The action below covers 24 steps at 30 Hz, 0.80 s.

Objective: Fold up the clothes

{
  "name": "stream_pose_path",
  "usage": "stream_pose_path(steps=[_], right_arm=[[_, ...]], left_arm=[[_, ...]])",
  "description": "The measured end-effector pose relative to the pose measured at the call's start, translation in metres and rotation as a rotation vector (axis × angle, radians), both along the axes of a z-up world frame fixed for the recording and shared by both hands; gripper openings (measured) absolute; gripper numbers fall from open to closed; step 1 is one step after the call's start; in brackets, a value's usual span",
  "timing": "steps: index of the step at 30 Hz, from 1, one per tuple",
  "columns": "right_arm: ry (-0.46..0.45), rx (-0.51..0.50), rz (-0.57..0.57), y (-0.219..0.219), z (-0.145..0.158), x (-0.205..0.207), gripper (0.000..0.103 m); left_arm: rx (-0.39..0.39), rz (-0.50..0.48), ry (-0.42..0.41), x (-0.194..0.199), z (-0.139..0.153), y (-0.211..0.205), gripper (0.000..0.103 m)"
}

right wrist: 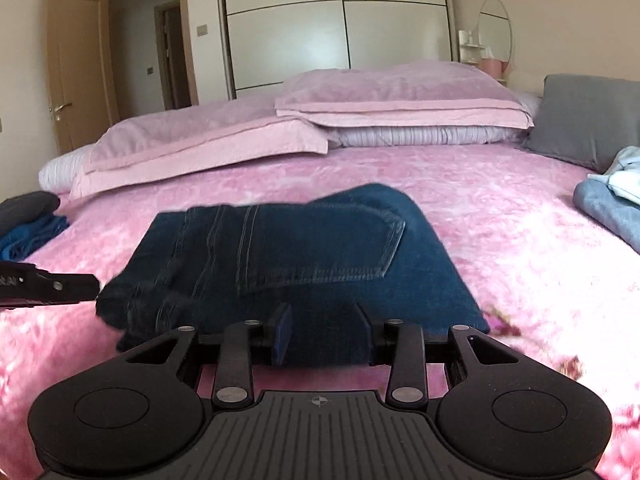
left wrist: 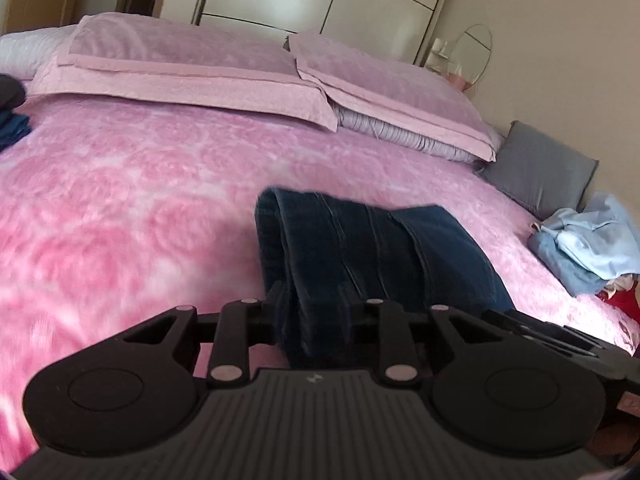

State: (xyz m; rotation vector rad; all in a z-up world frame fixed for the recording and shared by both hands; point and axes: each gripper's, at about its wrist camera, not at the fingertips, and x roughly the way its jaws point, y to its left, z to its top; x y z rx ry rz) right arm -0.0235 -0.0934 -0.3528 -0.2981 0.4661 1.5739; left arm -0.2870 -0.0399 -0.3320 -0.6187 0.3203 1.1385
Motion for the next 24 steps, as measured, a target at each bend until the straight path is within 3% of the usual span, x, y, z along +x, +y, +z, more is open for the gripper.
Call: stream_pose_path(steps=[3,8,12,15,19,24], right_arm=[[0.037,-0.009,0.016,0.016,0.005,0.004,0.038],[0.084,-0.098,0.000,0.034,0.005,0.002,0.038],[0.087,-0.209,0.003,0.042,0.017,0.001,0.038],[0.138,-0.301,-0.028,0.045,0.034,0.006,0.038],[0.232,-0.406,-0.118,0.047,0.058,0.020,0.038],[0.406,-0.483,-0.292,0.041,0.065,0.037,0.038]], left_arm=[[-0.017,-0.070,0.010,0.004,-0.005,0.037,0.021],[-0.155,-0.125,0.017,0.013,-0.012,0.076,0.022],[-0.275,-0.101,0.000,0.011,0.007,0.091,0.022],[-0.345,-0.077,0.009,0.009,0.030,0.104,0.022],[-0.362,-0.141,0.130,0.024,0.060,0.124,0.022],[-0.362,-0.275,0.232,0.038,0.067,0.160,0.022]])
